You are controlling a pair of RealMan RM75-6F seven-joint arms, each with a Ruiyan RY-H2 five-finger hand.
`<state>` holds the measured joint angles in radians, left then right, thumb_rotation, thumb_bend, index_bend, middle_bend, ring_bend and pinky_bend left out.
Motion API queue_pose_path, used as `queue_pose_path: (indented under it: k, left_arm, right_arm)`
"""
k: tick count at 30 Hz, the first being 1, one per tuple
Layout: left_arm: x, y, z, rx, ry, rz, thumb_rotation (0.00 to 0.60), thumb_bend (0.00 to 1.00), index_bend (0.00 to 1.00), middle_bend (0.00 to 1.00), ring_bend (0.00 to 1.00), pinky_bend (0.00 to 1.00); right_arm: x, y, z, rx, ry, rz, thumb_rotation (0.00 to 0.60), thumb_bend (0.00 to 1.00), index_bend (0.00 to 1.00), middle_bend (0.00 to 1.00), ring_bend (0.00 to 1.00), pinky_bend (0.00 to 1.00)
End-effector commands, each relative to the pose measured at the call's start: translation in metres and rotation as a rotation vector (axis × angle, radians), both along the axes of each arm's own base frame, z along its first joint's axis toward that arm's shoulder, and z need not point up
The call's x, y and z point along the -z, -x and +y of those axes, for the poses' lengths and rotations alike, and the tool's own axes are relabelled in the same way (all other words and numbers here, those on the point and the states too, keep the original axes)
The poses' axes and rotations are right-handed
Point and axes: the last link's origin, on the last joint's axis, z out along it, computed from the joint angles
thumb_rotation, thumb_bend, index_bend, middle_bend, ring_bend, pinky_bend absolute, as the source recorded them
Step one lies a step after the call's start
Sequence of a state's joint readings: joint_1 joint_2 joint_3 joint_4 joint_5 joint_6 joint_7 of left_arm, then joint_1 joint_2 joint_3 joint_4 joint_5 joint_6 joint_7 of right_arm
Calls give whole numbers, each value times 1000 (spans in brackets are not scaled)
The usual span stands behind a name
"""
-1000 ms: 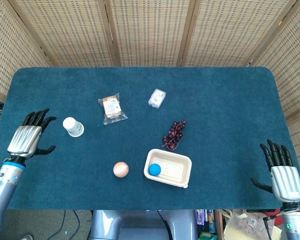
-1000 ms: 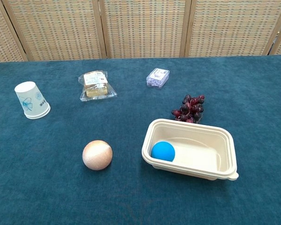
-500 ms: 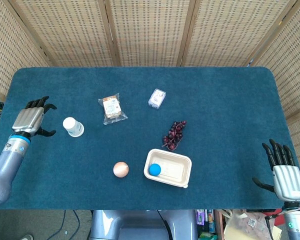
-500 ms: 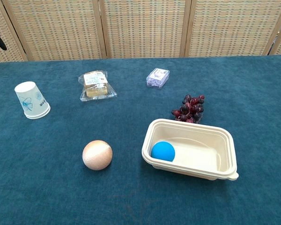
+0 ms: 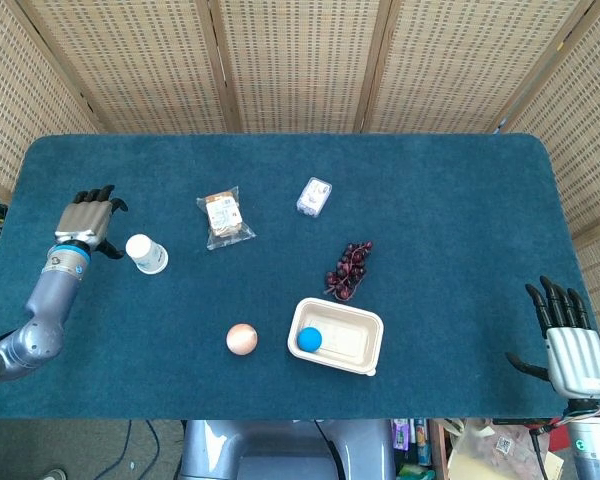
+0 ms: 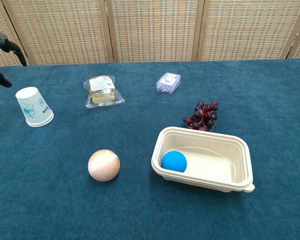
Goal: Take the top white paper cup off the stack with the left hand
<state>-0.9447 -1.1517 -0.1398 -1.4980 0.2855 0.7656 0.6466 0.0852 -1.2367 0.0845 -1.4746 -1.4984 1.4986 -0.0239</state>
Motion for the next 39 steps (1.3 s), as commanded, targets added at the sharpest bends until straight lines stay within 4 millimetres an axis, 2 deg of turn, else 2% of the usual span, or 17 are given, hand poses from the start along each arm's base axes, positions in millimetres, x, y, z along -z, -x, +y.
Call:
queue_pose_path:
  k: [1, 13, 30, 39]
  left_arm:
    - [5, 0, 2, 0, 7, 16, 600, 207, 246, 0, 0, 0]
    - [19, 9, 2, -9, 35, 75, 600, 206, 261, 0, 0, 0]
    - [37, 6, 3, 2, 45, 76, 600, 206, 300, 0, 0, 0]
    - [39, 4, 5, 5, 41, 75, 600, 210, 319, 0, 0, 0]
  right_arm:
    - [1, 1, -1, 4, -2, 2, 600, 35, 0, 0, 0, 0]
    - [1, 2, -1, 7, 0, 0, 600, 35, 0, 0, 0, 0]
    - [-1, 4, -2, 10, 7, -6, 600, 35, 0, 0, 0, 0]
    - [-2, 5, -2, 12, 8, -7, 600, 34, 0, 0, 0, 0]
